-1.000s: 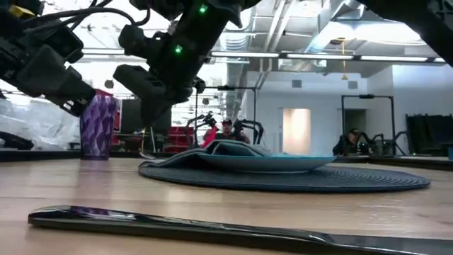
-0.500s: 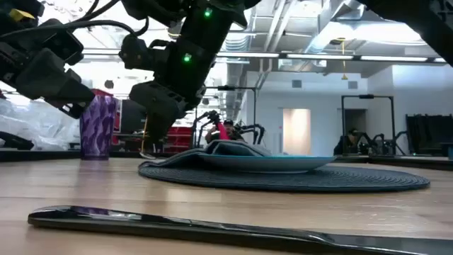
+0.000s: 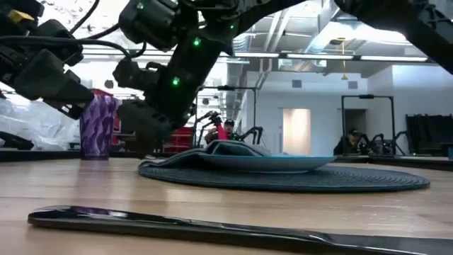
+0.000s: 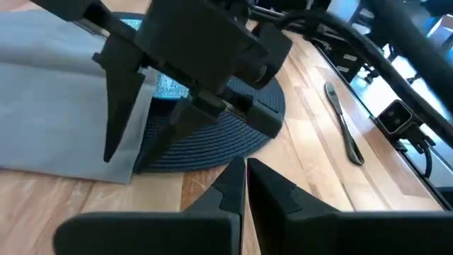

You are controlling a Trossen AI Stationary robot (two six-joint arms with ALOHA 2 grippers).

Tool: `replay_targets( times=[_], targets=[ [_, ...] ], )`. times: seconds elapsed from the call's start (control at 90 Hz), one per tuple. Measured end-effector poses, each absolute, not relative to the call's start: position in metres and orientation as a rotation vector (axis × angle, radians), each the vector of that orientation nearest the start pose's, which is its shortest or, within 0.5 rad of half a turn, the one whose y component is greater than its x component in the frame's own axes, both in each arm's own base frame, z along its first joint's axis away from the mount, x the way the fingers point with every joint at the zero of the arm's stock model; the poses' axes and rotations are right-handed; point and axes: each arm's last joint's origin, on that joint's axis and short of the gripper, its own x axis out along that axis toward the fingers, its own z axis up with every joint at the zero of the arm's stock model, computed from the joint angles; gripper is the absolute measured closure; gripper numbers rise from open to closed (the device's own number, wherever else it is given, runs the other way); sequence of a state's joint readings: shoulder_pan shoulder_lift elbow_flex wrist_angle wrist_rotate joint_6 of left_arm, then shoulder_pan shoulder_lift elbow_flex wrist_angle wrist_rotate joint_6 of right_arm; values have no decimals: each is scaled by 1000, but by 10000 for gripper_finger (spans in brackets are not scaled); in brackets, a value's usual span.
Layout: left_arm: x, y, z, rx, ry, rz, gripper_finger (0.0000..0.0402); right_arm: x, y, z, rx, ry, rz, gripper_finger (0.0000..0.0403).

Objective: Set table place
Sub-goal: Fold the gray napkin

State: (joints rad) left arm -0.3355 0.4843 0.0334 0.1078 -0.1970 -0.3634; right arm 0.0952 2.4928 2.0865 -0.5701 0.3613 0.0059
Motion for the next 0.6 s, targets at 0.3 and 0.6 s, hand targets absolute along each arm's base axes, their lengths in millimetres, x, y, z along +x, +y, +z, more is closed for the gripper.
replay_targets(
  times=[0.3,0.6],
  targets=[
    [119,-36,142,-269,345,-98,401,531,31,139,-176,953,-253,310],
    [116,-42,156,-227,274,-201,401,529,31,134,-134,963,-274,310]
  ],
)
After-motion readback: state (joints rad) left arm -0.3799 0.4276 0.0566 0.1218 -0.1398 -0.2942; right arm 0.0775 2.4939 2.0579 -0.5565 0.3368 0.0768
